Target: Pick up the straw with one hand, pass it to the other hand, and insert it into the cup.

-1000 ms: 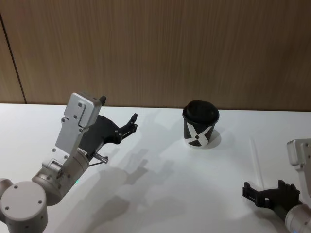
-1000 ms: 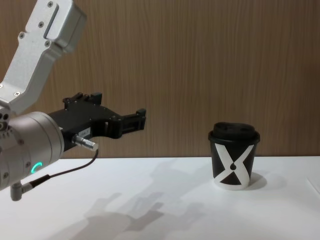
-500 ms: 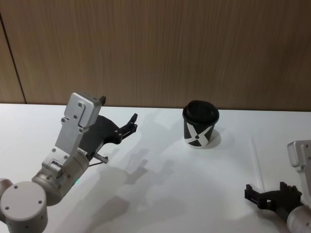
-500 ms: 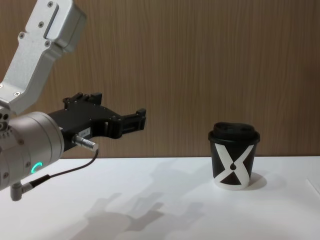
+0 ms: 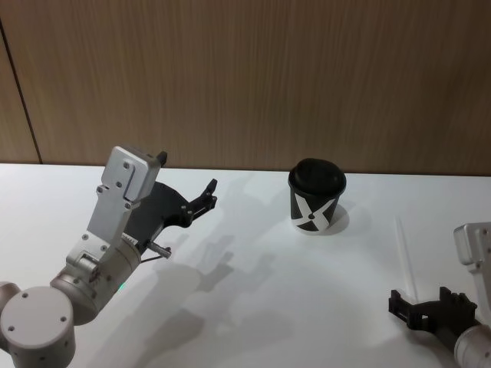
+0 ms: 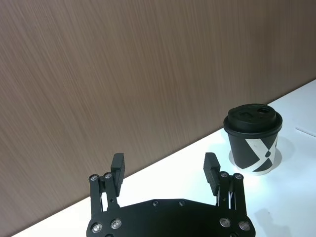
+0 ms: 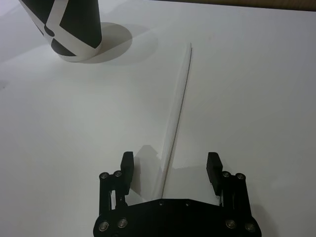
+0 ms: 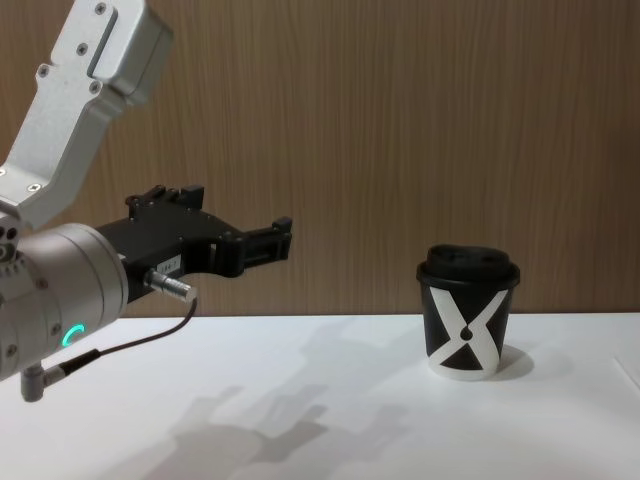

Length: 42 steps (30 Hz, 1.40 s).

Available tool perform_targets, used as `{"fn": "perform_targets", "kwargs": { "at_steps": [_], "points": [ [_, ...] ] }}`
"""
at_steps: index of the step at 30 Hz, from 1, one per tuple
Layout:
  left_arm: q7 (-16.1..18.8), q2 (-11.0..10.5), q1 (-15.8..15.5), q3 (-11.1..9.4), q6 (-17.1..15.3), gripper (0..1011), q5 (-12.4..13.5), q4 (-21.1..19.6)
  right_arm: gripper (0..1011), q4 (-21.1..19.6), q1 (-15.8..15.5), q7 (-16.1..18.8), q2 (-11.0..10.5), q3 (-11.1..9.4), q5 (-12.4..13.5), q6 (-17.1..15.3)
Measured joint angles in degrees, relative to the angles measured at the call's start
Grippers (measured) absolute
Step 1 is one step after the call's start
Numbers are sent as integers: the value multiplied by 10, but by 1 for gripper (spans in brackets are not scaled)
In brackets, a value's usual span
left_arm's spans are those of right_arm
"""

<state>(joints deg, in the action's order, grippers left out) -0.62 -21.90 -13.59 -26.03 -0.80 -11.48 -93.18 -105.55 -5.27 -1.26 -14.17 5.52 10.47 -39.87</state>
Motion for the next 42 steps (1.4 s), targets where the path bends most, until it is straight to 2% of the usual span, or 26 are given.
{"fn": "perform_targets", "kwargs": {
  "at_steps": [8, 13, 19, 23, 26, 29, 35, 42],
  "points": [
    [0, 0, 0, 0, 0, 1004, 0, 0, 735, 1, 0, 2, 0, 0, -1, 0],
    [0, 0, 0, 0, 0, 1003, 0, 0, 555, 1, 0, 3, -1, -1, -1, -1],
    [0, 0, 0, 0, 0, 1003, 0, 0, 392, 2, 0, 3, -1, -1, -1, -1],
    [0, 0, 0, 0, 0, 1003, 0, 0, 231, 2, 0, 4, -1, -1, -2, -1],
    [0, 0, 0, 0, 0, 1003, 0, 0, 173, 2, 0, 4, -1, -1, -2, -2],
    [0, 0, 0, 0, 0, 1003, 0, 0, 66, 2, 0, 4, -1, -1, -2, -2],
    [0, 0, 0, 0, 0, 1003, 0, 0, 6, 2, 0, 4, -1, -1, -2, -2],
    [0, 0, 0, 0, 0, 1003, 0, 0, 0, 2, 0, 4, -1, -1, -2, -2]
  ]
}}
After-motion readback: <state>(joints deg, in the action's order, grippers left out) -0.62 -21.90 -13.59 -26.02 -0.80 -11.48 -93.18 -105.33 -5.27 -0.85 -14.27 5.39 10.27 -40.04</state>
